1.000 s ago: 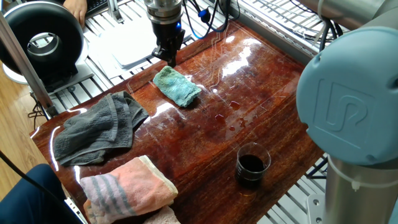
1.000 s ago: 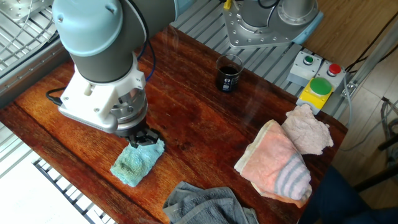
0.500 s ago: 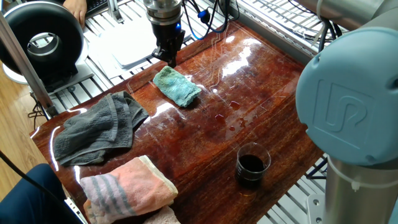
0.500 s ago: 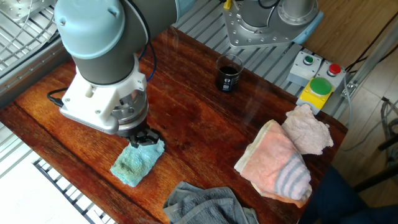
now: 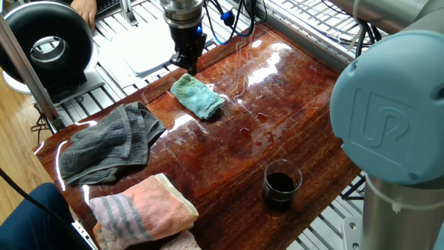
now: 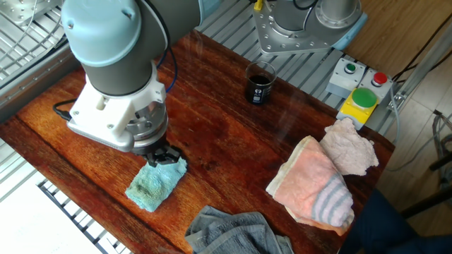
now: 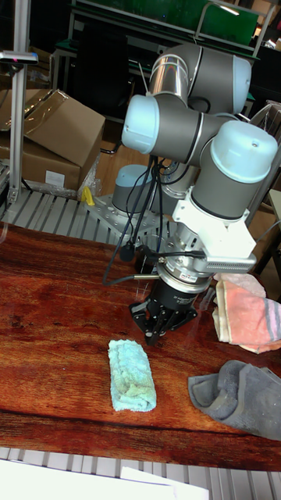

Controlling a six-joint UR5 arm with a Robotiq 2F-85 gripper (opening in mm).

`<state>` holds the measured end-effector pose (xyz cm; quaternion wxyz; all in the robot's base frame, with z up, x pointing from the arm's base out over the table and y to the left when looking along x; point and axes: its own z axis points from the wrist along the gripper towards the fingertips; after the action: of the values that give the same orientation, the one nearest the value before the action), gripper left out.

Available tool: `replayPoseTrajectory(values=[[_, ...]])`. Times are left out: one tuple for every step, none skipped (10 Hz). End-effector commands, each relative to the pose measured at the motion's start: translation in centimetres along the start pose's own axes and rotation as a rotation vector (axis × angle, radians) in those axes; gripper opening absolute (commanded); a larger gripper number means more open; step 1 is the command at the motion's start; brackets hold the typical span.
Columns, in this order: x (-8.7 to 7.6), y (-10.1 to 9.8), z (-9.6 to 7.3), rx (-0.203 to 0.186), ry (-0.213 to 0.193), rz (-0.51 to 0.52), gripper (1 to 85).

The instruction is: Clean the table with a cloth

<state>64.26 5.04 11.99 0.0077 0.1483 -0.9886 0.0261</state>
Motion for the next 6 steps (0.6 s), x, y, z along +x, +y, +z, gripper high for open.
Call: replayPoseTrajectory(values=[[-0.5, 1.0, 2.3, -0.046, -0.063, 0.014, 1.3], [-0.5, 1.3, 5.1, -0.056, -0.105, 0.016, 1.3], [0.3, 1.6, 7.1, -0.043, -0.104, 0.011, 1.3], [1.3, 2.0, 8.5, -0.031, -0.086, 0.007, 1.3], [1.6, 2.4, 9.9, -0.028, -0.097, 0.007, 1.3], [2.0, 2.3, 10.9, -0.014, -0.094, 0.011, 1.3]])
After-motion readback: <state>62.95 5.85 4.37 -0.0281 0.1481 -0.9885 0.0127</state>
